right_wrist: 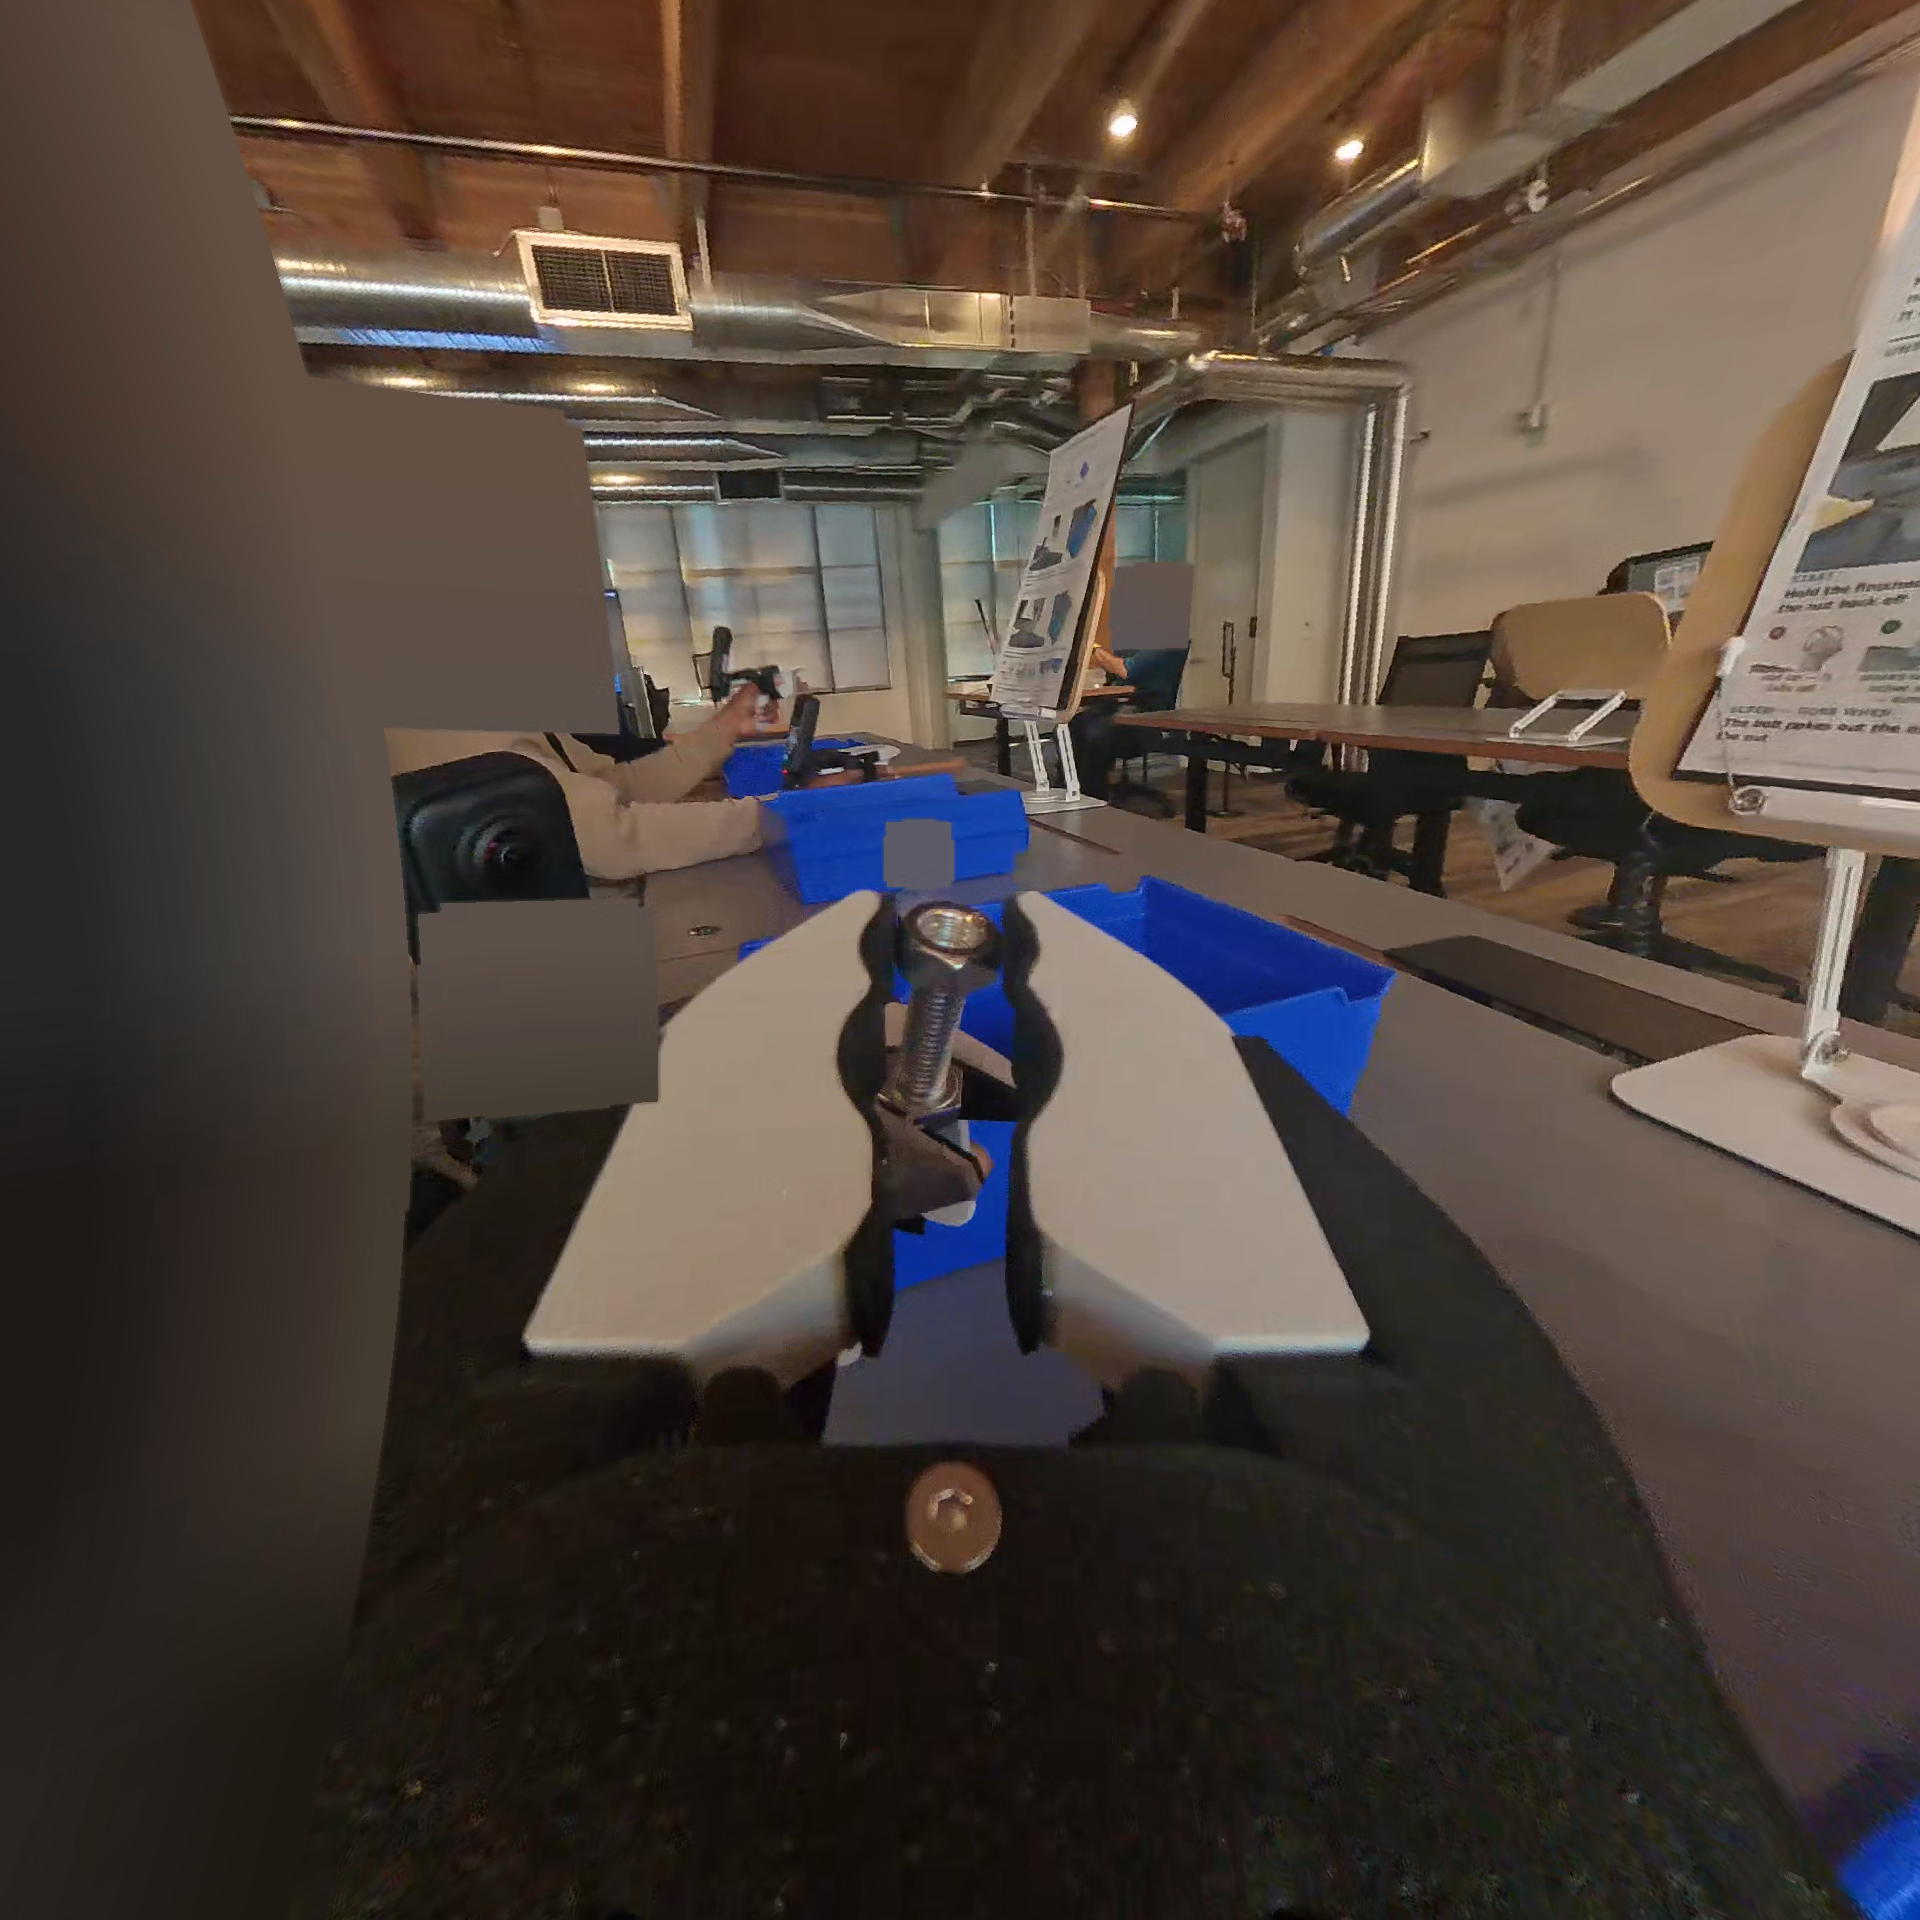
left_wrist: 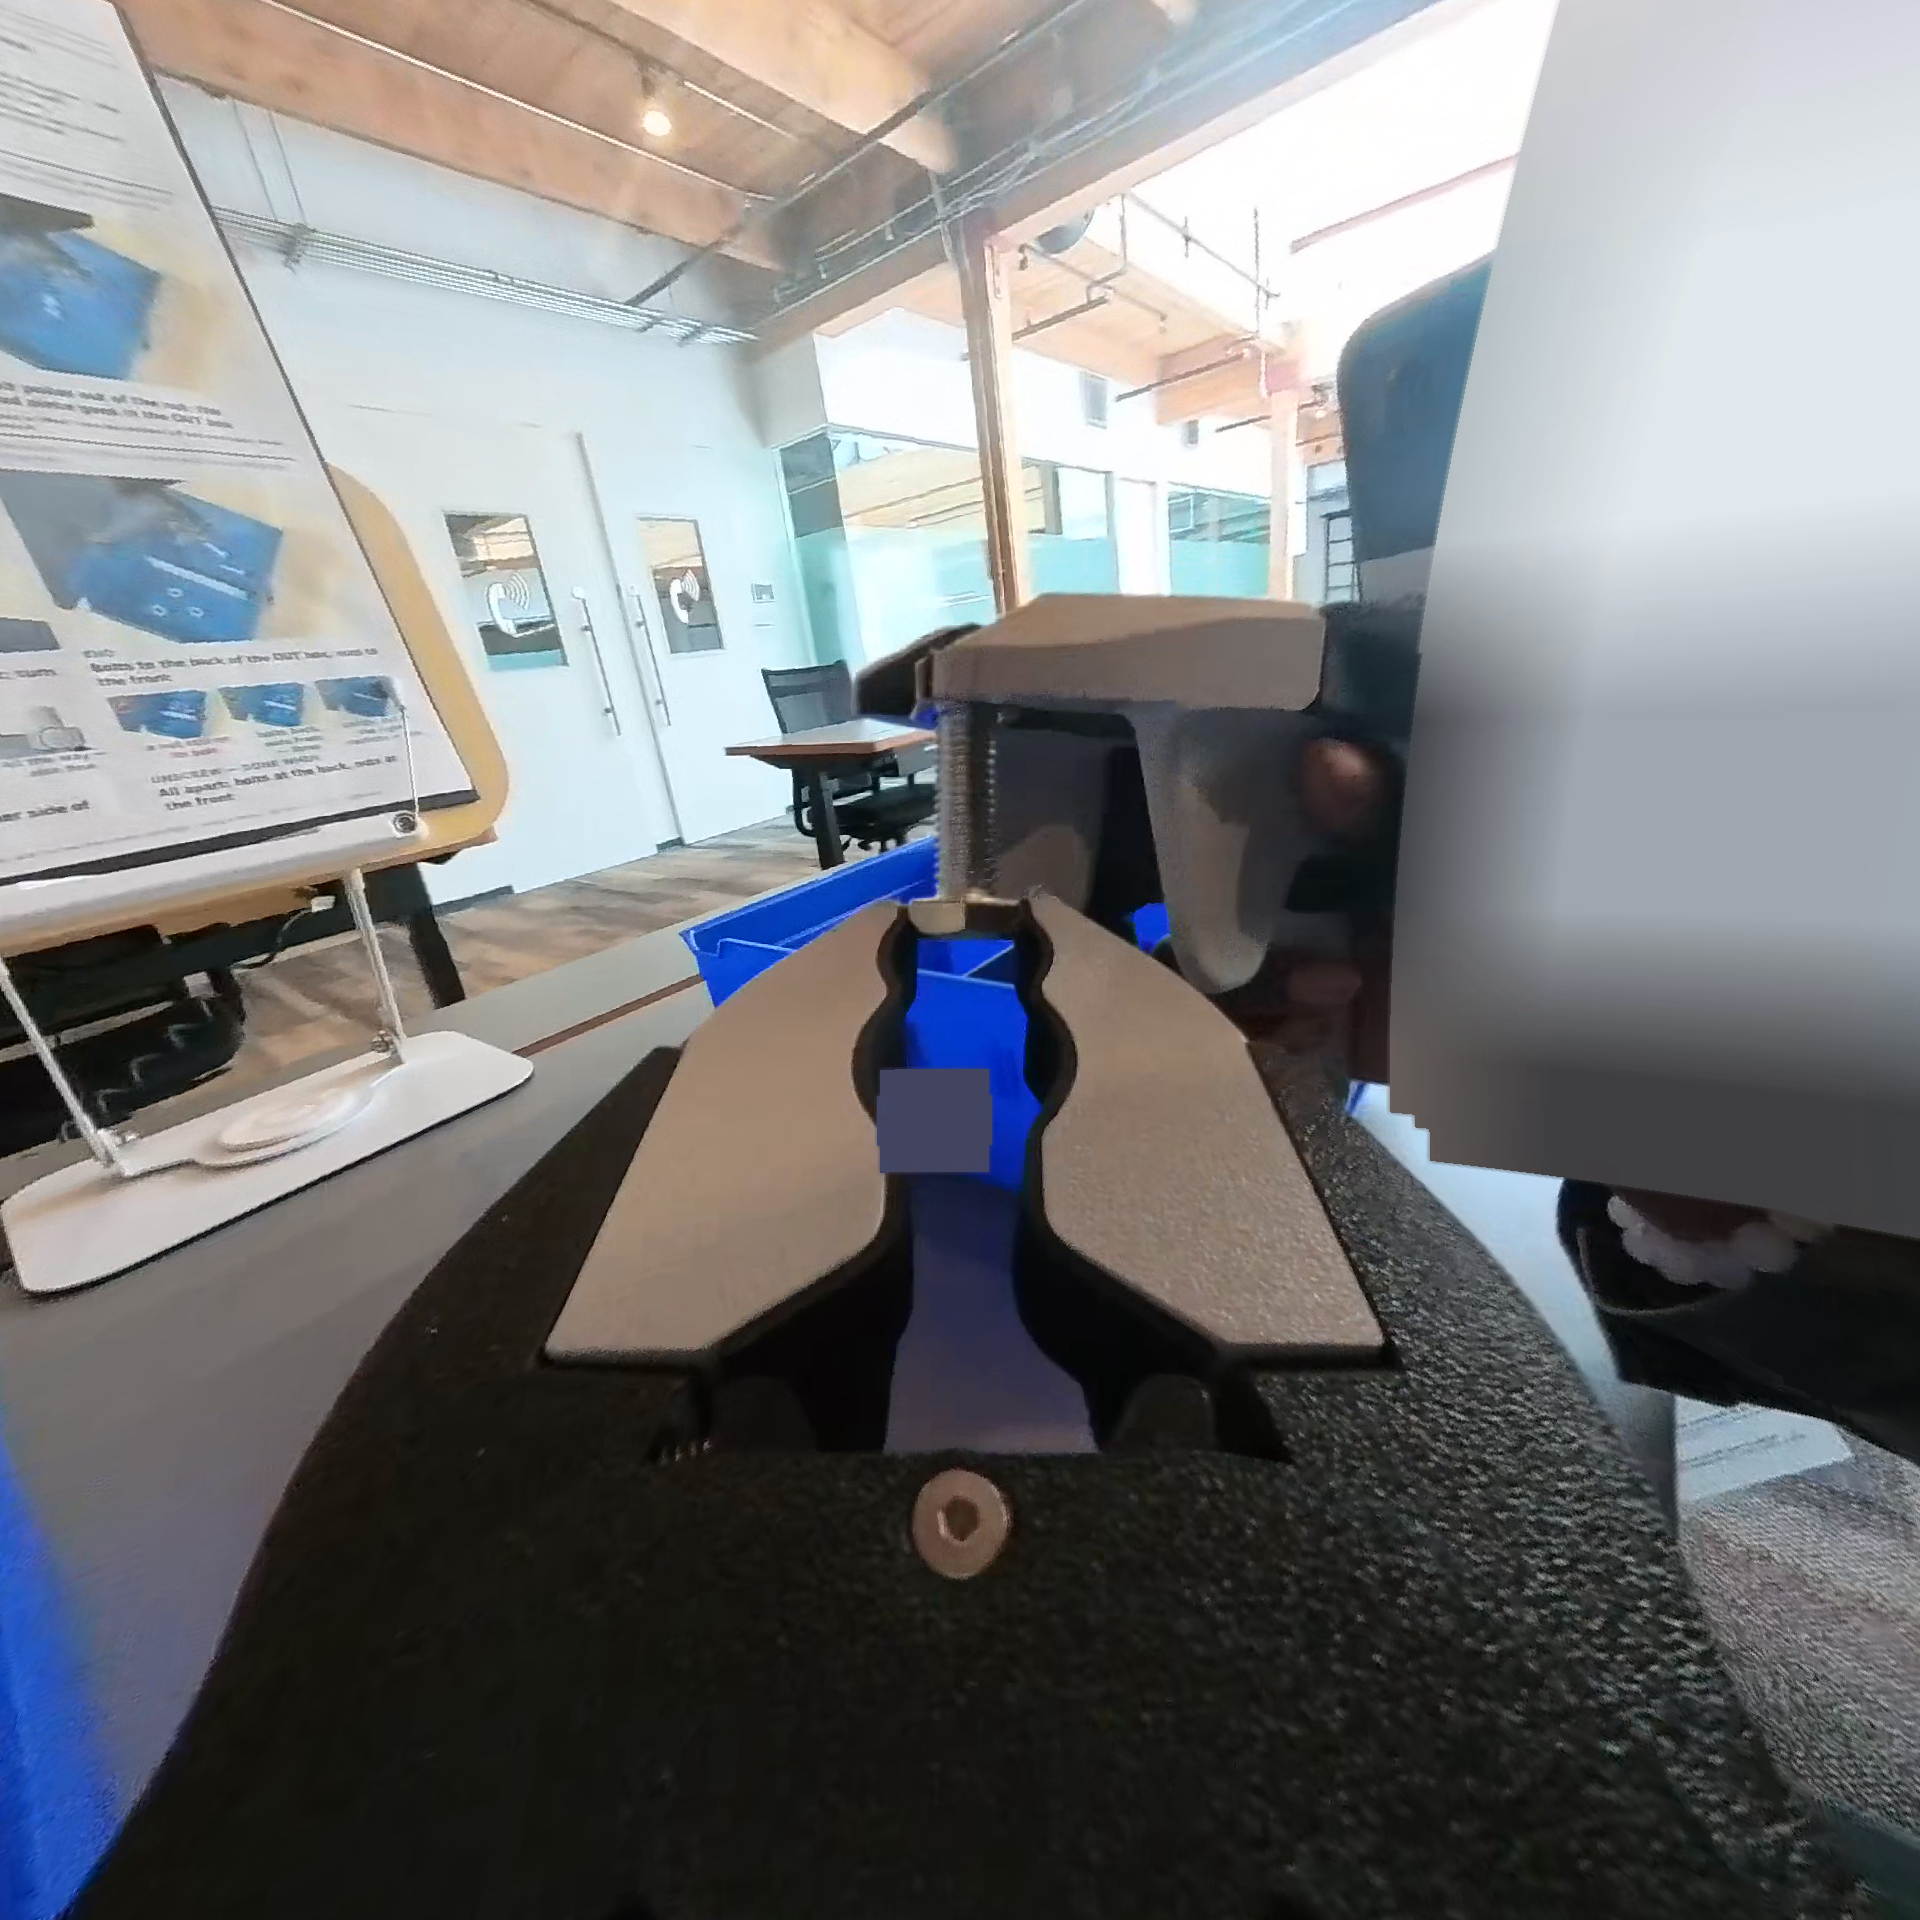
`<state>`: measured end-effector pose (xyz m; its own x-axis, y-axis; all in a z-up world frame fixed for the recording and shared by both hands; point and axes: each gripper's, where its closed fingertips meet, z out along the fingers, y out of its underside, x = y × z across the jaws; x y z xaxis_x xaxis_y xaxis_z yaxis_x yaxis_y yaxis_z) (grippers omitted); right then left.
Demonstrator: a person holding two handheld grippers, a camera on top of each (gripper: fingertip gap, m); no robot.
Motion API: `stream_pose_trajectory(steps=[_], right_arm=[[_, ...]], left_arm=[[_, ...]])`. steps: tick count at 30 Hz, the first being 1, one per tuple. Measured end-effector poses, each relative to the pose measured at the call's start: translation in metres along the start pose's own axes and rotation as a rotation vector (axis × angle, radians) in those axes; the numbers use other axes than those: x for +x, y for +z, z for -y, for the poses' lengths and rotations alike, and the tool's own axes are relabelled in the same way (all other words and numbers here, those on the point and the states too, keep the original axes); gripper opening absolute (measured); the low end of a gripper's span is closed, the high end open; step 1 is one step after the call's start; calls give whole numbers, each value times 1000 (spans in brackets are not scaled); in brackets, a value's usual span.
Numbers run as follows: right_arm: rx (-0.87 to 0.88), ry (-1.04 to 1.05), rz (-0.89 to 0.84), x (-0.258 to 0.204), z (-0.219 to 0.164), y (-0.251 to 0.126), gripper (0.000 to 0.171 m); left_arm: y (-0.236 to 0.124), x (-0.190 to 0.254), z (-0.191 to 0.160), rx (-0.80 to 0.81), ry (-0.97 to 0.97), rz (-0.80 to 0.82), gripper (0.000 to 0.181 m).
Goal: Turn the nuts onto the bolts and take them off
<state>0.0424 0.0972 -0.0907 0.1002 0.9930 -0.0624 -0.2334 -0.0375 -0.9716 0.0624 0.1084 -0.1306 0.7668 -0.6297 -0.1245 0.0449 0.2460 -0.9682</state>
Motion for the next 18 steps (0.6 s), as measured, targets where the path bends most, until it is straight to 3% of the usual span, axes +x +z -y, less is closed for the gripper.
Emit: stream_pose_trajectory(steps=[3, 6, 11, 13, 18], right_arm=[[3, 13, 83, -6, 1, -1, 18], [10, 33, 251, -18, 6, -5, 18], [141, 88, 684, -50, 41, -32, 18], [126, 77, 720, -47, 49, -34, 18], [15, -33, 581, -28, 57, -37, 18]], left_arm=[[-2, 7, 2, 17, -52, -69, 17], [-5, 22, 10, 52, -194, -239, 18], [-18, 56, 18, 61, -467, -581, 18], [-17, 57, 14, 41, -460, -577, 17], [-4, 39, 7, -20, -342, -437, 18]])
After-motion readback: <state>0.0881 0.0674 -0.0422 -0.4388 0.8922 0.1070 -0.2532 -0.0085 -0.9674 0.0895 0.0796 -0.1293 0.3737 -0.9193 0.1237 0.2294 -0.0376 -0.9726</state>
